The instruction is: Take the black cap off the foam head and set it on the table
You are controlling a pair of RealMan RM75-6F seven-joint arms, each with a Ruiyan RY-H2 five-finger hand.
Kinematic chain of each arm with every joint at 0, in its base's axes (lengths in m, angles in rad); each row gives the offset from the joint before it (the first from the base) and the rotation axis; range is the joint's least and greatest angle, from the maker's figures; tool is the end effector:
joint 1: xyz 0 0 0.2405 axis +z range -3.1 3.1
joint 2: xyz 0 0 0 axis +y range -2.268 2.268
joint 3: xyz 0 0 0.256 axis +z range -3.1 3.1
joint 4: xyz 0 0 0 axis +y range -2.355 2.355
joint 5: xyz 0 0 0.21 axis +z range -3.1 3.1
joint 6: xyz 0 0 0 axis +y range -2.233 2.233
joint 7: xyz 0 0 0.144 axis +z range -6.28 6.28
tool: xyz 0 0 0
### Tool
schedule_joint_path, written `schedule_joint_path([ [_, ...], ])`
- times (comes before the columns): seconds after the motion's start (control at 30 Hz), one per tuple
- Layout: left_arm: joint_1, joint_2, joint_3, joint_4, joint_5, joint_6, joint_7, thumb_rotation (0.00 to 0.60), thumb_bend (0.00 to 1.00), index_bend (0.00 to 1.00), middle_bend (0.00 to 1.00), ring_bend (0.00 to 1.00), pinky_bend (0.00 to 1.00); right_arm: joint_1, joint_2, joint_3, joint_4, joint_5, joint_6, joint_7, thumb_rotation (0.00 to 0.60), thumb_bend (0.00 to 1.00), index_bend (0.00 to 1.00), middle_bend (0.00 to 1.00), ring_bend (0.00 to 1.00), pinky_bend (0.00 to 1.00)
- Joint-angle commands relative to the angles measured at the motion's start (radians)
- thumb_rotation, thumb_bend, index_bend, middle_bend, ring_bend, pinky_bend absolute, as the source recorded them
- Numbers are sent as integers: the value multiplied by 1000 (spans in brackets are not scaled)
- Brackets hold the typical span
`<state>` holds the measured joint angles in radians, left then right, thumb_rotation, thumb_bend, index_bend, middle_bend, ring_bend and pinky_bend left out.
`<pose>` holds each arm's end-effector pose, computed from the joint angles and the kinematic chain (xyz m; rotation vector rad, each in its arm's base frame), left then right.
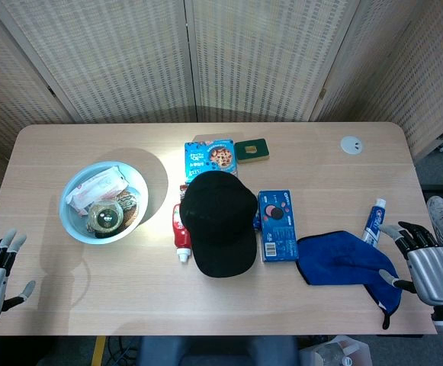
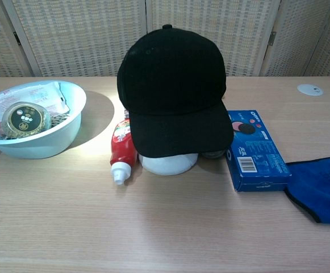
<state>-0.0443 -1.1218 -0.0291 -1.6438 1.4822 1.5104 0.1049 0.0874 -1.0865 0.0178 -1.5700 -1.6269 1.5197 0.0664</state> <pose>-0.3140 0.1636 0.1567 -1.3703 -0.8798 -0.8156 -0.3055 -0.1748 0.1659 1.4950 -0.8458 0.9654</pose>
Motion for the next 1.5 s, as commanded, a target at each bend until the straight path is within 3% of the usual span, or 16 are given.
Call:
schedule_joint_path([
  [0.03, 0, 1, 0, 0, 0, -1, 2, 600, 246, 39, 7, 79, 28, -1, -1, 0, 2, 0, 2, 2, 600, 16, 229, 269, 160, 189],
  [0.53, 10, 10, 4, -10, 9, 15, 5, 600, 246, 39, 7, 79, 28, 12, 2, -1, 0, -35, 9, 3, 600, 17, 229, 269, 160, 189],
  [0.87, 11, 11, 6, -14, 13, 16, 7, 600, 246, 39, 7, 79, 28, 86, 7, 17, -54, -113, -33, -69, 600, 10, 247, 269, 159, 180],
  [1.1, 19, 15, 7, -18, 11, 25, 8, 600, 246, 39, 7, 79, 28, 168, -56, 53, -75, -173, -68, -128, 600, 0, 314, 269, 150, 165],
  [1.5, 37, 18, 14, -14, 9, 39, -8, 600, 246, 39, 7, 79, 28, 290, -233, 72, -51, -216, -161, -212, 600, 0, 339, 173, 27, 29],
])
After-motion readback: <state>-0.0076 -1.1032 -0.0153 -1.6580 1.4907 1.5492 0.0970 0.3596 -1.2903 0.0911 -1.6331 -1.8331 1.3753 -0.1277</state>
